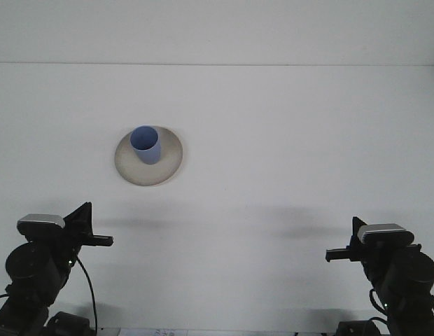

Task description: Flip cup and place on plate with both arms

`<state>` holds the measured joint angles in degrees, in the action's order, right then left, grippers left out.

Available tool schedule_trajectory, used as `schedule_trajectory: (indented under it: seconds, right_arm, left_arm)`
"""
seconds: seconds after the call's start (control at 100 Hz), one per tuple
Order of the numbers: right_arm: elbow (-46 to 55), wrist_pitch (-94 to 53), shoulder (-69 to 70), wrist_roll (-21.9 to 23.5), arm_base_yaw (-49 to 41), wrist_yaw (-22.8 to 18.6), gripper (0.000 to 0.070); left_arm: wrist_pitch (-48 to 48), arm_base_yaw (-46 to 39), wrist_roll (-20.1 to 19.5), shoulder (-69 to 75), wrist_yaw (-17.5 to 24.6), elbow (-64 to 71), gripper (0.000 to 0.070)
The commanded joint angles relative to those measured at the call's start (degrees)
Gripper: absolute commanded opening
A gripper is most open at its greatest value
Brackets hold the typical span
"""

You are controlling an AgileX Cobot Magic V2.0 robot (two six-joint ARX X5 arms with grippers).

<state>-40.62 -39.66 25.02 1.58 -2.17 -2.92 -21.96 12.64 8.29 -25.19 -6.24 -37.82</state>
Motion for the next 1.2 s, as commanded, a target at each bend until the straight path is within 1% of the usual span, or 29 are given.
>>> schedule_trajectory:
  seconds: [0.0, 0.7, 0.78, 0.87, 1.07, 1.19]
  right_arm:
    - [-0.39, 0.66, 0.15, 0.55, -0.02, -0.02, 0.0000]
    - [-0.39, 0.66, 0.15, 0.55, -0.02, -0.02, 0.0000]
    - [-0.39, 0.66, 0.15, 0.55, -0.02, -0.02, 0.0000]
    - [-0.39, 0.66, 0.15, 0.55, -0.02, -0.02, 0.0000]
    - [-0.39, 0.66, 0.15, 0.55, -0.02, -0.02, 0.0000]
    - [-0.39, 0.66, 0.15, 0.55, -0.02, -0.02, 0.0000]
  left_arm:
    - [0.63, 0.11, 0.35, 0.02, -0.42, -0.39, 0.0012]
    - [1.07, 0.11, 0.35, 0.70, -0.39, -0.42, 0.0012]
    - [1.68, -0.04, -0.57, 1.51, -0.70, -0.04, 0.0012]
    - [3.98, -0.74, -0.55, 2.75, -0.70, 1.55, 0.0012]
    - [16.17, -4.63, -1.49, 10.12, -0.70, 12.55, 0.0012]
    - [18.82, -6.43, -1.86, 15.82, -0.68, 19.82, 0.0012]
